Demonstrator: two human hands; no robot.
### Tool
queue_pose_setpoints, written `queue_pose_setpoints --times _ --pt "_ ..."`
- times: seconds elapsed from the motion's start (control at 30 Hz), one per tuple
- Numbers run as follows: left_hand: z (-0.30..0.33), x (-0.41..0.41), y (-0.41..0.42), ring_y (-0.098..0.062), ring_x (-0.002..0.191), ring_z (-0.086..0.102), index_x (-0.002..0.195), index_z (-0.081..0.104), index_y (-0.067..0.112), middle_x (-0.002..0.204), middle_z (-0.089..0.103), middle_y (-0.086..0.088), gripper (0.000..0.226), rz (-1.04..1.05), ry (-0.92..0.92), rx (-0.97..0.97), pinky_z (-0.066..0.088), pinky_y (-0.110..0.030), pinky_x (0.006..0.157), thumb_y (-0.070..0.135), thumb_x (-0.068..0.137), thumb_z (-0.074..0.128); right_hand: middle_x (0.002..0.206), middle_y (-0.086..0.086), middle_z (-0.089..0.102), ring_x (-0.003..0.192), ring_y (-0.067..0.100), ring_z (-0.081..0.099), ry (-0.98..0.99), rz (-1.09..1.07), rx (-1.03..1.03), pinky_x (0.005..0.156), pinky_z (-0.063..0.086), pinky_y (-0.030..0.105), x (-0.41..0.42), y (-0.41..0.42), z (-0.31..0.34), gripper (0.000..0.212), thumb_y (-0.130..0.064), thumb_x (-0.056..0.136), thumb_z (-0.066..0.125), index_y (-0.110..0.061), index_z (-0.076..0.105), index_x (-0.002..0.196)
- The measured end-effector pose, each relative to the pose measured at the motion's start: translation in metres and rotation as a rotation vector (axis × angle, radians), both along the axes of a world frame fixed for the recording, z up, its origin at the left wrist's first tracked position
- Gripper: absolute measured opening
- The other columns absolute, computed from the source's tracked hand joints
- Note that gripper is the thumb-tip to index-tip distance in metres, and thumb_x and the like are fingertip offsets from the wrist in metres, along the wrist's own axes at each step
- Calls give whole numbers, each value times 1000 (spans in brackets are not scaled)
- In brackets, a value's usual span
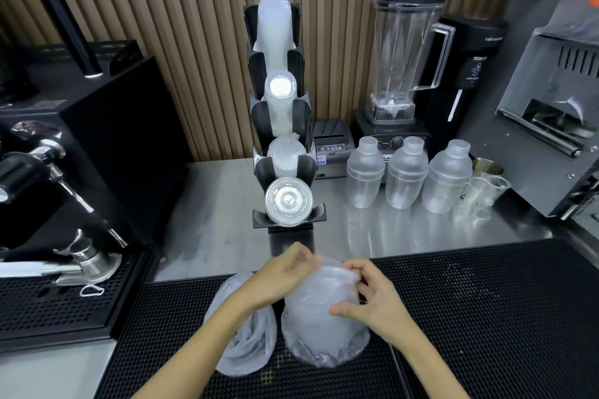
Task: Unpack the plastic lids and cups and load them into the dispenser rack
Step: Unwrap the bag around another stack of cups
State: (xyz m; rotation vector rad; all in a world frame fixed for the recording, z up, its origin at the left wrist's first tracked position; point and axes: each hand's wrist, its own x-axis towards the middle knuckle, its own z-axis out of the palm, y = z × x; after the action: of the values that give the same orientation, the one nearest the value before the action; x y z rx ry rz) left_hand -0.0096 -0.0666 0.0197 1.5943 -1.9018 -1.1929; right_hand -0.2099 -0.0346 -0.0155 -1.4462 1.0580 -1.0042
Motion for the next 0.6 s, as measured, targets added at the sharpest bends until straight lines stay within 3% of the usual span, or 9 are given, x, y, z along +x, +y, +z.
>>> queue_pose_setpoints --times 0.1,0.2,0.33,0.43,0.5,0.6 --pt "-6 -1 19 -3 100 54 104 45 37 109 57 16 55 -133 -104 -132 45 -26 93 72 65 63 88 -16 60 83 1 55 147 -75 -68 78 44 14 -9 13 -5 57 -34 42 88 -35 53 86" --pt "-11 1 30 -1 109 47 113 42 37 117 48 19 62 -88 -176 -297 39 -21 96 75 66 59 90 -19 57 87 -1 52 196 -136 -117 77 38 8 -10 21 -4 59 -39 42 86 -38 49 88" --pt "-21 15 40 7 100 51 96 46 43 107 57 22 52 -9 -48 -370 37 -8 83 82 62 55 98 -19 51 101 2 48 262 -162 -120 86 37 13 -10 24 -5 62 -47 43 83 -43 49 95" --pt "-31 20 45 5 89 49 90 53 39 88 61 15 35 -105 -19 -659 36 -10 86 67 73 64 94 -17 48 93 5 47 362 -172 -191 80 36 11 -12 24 -6 52 -55 43 80 -41 49 83" --pt "-37 22 46 -5 82 50 88 59 29 77 59 10 26 -232 -30 -893 39 -19 89 52 80 68 85 -15 50 93 8 47 398 -170 -253 80 35 12 -12 24 -7 43 -56 45 78 -39 47 69" --pt "-43 27 49 -13 84 50 86 60 24 81 58 10 13 -379 -129 -1118 41 -28 84 35 88 66 89 -17 52 98 4 44 393 -195 -327 83 33 11 -10 27 -11 27 -47 56 69 -42 43 57"
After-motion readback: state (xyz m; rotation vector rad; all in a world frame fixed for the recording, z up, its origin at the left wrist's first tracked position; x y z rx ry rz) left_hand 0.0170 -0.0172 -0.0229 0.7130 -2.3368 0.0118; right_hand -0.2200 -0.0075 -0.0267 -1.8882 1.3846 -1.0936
